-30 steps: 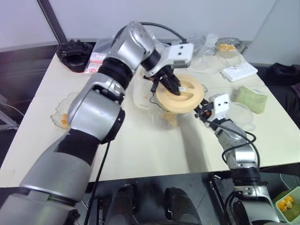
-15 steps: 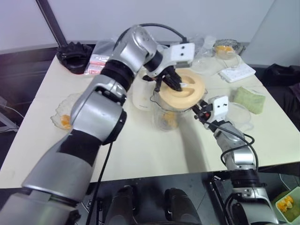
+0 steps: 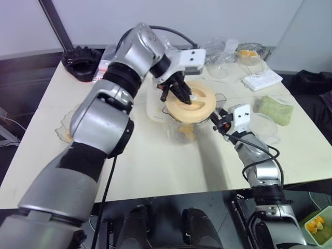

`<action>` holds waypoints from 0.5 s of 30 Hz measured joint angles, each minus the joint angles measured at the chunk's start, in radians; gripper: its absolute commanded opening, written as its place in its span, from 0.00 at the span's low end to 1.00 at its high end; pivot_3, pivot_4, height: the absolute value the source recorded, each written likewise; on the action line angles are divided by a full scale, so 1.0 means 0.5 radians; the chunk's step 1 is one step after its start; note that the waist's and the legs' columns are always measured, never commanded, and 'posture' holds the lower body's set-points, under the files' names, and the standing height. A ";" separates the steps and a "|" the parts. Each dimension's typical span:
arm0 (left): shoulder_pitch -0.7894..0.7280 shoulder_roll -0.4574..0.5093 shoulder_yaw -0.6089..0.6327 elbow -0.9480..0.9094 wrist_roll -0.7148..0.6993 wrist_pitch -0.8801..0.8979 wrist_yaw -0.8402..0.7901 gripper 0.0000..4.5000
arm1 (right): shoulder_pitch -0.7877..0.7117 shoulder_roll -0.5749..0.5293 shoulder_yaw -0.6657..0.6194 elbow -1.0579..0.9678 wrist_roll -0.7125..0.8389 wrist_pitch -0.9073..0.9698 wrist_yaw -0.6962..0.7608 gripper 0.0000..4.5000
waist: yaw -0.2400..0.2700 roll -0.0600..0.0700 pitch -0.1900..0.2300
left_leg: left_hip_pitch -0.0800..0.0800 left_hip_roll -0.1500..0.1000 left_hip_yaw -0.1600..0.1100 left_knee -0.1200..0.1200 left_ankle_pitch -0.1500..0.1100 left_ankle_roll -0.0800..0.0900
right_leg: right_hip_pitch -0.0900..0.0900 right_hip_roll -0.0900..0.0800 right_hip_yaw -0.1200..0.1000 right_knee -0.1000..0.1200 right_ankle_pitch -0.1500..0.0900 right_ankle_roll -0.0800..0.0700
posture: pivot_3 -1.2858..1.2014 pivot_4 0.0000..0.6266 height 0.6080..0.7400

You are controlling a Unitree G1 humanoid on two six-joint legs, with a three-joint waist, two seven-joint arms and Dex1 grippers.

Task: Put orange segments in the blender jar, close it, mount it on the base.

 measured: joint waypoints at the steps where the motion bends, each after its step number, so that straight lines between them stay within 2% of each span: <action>1: 0.010 0.001 -0.001 -0.017 0.001 -0.001 -0.003 0.06 | 0.000 0.000 0.000 0.001 0.000 -0.002 0.003 0.19 | -0.001 0.000 0.000 | 0.000 0.000 0.000 0.000 0.000 0.000 | 0.000 0.000 0.000 0.000 0.000 0.000 | 0.52 0.24 1.00; 15: 0.148 -0.013 -0.001 -0.144 0.009 0.068 0.157 0.06 | -0.008 0.005 -0.004 0.035 -0.003 -0.003 -0.024 0.19 | 0.001 0.000 0.000 | 0.002 0.001 0.000 0.000 0.000 0.000 | 0.003 0.000 0.000 0.000 0.000 0.000 | 0.52 0.24 1.00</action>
